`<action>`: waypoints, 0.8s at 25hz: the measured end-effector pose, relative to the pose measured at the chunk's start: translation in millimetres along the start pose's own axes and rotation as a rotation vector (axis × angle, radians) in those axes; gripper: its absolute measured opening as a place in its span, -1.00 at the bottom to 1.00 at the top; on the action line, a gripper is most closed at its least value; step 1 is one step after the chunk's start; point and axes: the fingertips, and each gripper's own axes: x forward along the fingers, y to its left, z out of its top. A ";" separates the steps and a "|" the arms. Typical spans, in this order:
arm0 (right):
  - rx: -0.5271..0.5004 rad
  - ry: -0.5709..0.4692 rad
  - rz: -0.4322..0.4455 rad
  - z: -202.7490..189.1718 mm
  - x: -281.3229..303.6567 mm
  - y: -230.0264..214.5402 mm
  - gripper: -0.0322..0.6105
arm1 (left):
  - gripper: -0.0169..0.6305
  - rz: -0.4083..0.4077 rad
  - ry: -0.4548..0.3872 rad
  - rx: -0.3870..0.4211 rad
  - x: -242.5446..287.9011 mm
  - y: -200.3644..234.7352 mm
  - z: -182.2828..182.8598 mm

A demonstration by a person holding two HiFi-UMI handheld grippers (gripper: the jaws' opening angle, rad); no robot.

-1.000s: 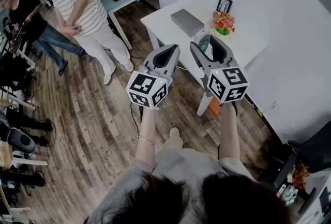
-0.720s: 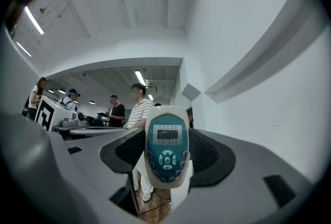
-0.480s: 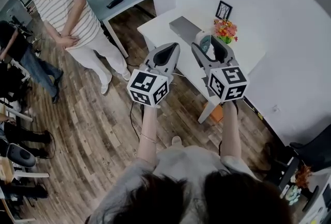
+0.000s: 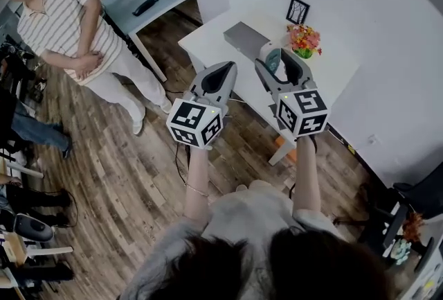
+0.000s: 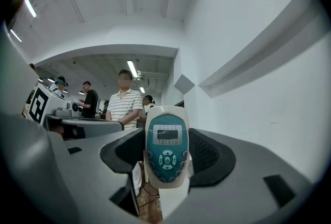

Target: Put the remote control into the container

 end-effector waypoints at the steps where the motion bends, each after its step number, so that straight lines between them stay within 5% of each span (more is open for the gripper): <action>1: 0.004 0.006 -0.003 -3.3 2.7 -0.9 -0.07 | -0.94 -0.002 0.008 -0.004 0.4 3.0 -3.8; 20: 0.008 0.066 0.017 -28.2 122.8 -62.1 -0.07 | -0.94 0.000 0.038 -0.035 86.3 100.5 -33.3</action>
